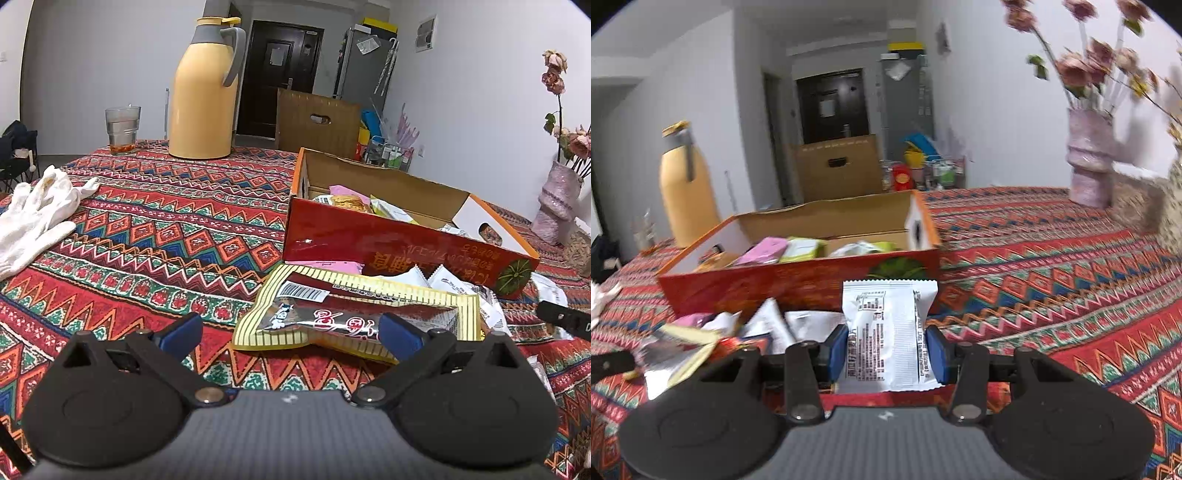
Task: Organize snacks
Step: 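Grasp the white sachet with the right gripper, then grasp the silver-and-yellow striped bag with the left gripper while the right holds the sachet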
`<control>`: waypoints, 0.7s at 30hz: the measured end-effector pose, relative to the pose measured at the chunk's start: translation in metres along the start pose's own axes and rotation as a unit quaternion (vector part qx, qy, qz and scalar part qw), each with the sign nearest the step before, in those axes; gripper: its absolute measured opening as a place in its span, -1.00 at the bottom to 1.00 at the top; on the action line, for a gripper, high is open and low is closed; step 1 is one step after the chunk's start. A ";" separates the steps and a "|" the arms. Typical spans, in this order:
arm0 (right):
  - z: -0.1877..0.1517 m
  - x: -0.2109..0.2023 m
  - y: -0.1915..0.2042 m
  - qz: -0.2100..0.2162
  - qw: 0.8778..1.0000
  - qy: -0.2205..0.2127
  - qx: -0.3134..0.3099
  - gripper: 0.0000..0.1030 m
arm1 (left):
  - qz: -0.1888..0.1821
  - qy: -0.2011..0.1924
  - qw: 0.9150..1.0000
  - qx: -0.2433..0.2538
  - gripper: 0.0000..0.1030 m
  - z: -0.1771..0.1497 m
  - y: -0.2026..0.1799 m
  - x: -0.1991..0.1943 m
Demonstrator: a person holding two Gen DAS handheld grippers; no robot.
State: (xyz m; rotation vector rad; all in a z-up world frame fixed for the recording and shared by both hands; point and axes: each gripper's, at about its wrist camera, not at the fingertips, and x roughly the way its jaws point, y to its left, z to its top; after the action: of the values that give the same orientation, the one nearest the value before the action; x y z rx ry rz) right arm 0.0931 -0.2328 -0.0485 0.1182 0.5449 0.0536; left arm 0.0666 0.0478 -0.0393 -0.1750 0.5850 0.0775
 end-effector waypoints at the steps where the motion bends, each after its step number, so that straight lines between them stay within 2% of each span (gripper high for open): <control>1: -0.001 0.001 -0.003 0.000 1.000 0.001 0.006 -0.14 | 0.005 0.001 1.000 0.004 1.00 0.001 -0.002 0.000; 6: -0.007 0.008 -0.008 0.011 1.000 0.005 0.012 -0.13 | 0.016 0.017 1.000 0.004 1.00 0.018 -0.014 -0.003; 9: -0.010 0.008 -0.008 0.015 1.000 0.003 0.014 -0.13 | 0.021 0.023 1.000 0.002 1.00 0.033 -0.029 0.000; 13: -0.011 0.004 -0.012 0.029 0.999 -0.007 0.023 -0.12 | 0.048 0.051 0.997 0.016 1.00 0.048 -0.061 0.018; 17: -0.009 0.005 -0.017 0.041 0.999 -0.005 0.035 -0.12 | 0.075 0.086 0.993 0.036 1.00 0.050 -0.090 0.040; 21: -0.010 0.004 -0.018 0.052 0.998 -0.007 0.041 -0.11 | 0.095 0.101 0.989 0.054 1.00 0.039 -0.100 0.048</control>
State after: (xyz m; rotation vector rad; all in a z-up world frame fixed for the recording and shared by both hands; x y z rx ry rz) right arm 0.0920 -0.2498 -0.0610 0.2260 0.5259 0.1320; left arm 0.1399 -0.0421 -0.0204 -0.0201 0.8061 0.2144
